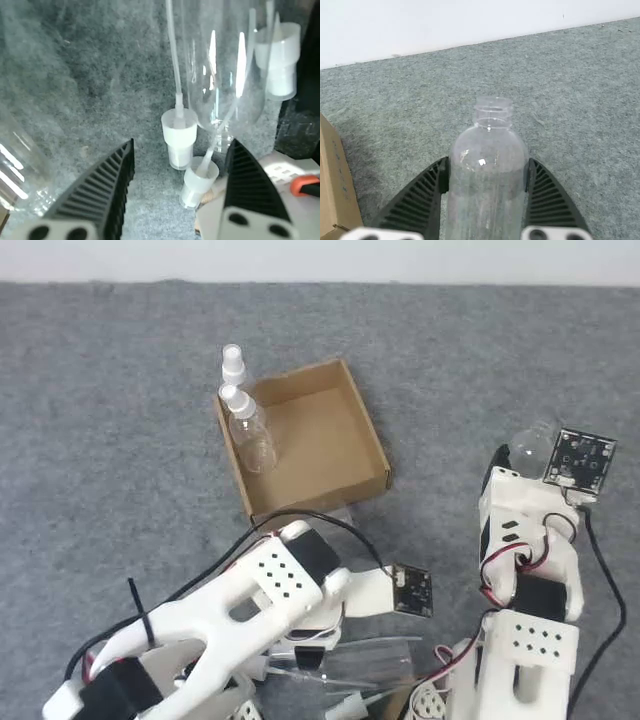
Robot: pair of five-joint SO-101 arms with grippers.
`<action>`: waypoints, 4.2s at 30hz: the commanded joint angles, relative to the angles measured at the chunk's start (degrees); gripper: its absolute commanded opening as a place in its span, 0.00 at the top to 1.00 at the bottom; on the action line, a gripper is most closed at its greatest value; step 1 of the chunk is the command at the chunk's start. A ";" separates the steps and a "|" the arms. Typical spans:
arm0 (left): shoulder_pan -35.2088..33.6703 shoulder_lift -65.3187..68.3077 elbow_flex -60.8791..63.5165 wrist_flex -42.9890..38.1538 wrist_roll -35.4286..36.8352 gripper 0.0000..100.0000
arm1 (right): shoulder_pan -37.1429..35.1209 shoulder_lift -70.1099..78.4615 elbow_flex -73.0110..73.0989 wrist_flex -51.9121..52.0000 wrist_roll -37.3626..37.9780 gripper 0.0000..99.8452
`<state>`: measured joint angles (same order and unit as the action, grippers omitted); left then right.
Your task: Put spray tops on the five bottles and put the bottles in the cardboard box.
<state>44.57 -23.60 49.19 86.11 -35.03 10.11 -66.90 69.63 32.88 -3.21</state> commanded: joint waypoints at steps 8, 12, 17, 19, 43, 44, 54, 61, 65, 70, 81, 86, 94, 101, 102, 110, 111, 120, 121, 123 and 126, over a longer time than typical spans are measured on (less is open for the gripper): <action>0.09 0.09 7.52 -9.93 0.79 0.72 | 0.31 -1.19 -0.88 -1.45 -0.62 0.90; -0.26 0.09 10.77 -13.98 1.05 0.72 | 0.22 -1.19 -0.88 -1.45 -0.62 0.90; -0.26 0.09 11.65 -16.35 4.75 0.73 | -0.75 -1.19 -0.88 -1.36 -0.26 0.90; -0.35 0.09 12.44 -17.49 4.92 0.73 | -1.01 -1.19 -0.88 -1.19 -0.26 0.90; -19.08 -0.35 10.51 -17.76 -2.02 0.77 | -0.92 -1.19 -0.88 -1.27 -0.18 0.90; -19.96 -0.44 9.63 -17.76 -2.02 0.77 | -0.92 -1.19 -0.88 -1.27 -0.18 0.90; -26.73 0.00 6.11 -17.76 -2.02 0.78 | -0.92 -1.19 -0.88 -1.27 -0.09 0.90; -30.77 0.00 6.37 -16.44 -1.58 0.78 | -0.92 -1.19 -0.88 -1.27 -0.09 0.90; -30.33 -0.44 6.11 -11.60 -1.85 0.78 | -0.92 -1.19 -0.88 -1.27 -0.09 0.90; -30.15 -0.53 5.67 -8.62 -2.02 0.77 | -0.92 -1.19 -0.88 -1.27 -0.09 0.90; -16.26 -0.53 -0.31 2.29 -5.54 0.77 | -1.01 -1.19 -0.88 -1.27 -0.09 0.90; -6.95 -0.53 1.36 0.97 -5.98 0.77 | -1.01 -1.19 -0.88 -1.27 -0.09 0.90; 4.48 0.00 12.09 -11.60 -5.01 0.77 | -1.01 -1.19 -0.88 -1.36 -0.09 0.89; 4.40 0.09 14.02 -14.59 -4.48 0.78 | -1.01 -1.19 -0.88 -1.36 -0.09 0.89; 4.40 0.09 14.11 -14.59 -4.48 0.78 | -1.01 -1.19 -0.88 -1.36 -0.09 0.89; -1.58 0.09 14.55 -14.59 -4.92 0.86 | -1.01 -1.19 -0.88 -1.36 -0.09 0.89; -2.73 0.09 14.55 -14.33 -5.80 0.87 | -1.01 -1.19 -0.88 -1.36 -0.09 0.89; -9.93 -0.09 12.44 -8.00 -14.24 0.99 | -1.01 -1.19 -0.88 -1.36 -0.09 0.89; -10.90 -0.18 11.47 -6.77 -14.51 0.99 | -1.01 -1.19 -0.88 -1.36 -0.09 0.89; -13.27 -0.44 9.01 -4.13 -14.51 0.99 | -1.01 -1.19 -0.88 -1.36 -0.09 0.89; -17.05 -0.44 4.35 -0.79 -14.51 0.99 | -1.01 -1.19 -0.88 -1.36 -0.09 0.89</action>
<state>31.38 -23.52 60.88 80.57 -48.92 9.67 -66.90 69.63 32.88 -3.21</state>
